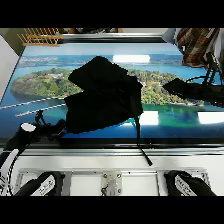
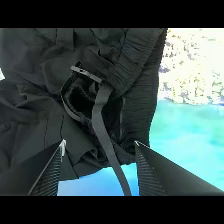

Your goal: Fold the clothes and pants, and hang the long-sleeved shirts on hangers.

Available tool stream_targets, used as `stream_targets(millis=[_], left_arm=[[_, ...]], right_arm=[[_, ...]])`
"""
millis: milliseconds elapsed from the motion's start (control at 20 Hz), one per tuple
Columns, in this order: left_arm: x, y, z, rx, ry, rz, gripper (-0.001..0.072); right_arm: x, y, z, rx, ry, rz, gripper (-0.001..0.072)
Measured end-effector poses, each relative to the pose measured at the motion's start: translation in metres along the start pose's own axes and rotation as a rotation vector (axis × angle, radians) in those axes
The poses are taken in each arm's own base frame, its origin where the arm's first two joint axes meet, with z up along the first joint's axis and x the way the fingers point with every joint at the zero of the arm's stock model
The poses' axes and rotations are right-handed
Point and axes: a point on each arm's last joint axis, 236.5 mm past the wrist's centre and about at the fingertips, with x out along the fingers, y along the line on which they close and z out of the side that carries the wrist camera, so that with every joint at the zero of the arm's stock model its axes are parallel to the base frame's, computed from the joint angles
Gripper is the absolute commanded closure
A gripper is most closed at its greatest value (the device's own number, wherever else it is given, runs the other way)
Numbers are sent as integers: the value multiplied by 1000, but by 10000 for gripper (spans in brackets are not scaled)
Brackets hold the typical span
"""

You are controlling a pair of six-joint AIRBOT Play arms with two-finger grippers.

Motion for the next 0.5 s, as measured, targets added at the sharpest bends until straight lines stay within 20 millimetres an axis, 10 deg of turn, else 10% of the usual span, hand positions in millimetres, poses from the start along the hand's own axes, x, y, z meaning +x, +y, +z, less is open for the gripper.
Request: stream_targets(millis=[400,500], left_arm=[[25,-39,-8,107,85,-21,108],[26,-43,-4,131,76,-17,575]], right_arm=[[0,0,-2,0,10,2,224],[0,0,-4,-2,15,-1,224]])
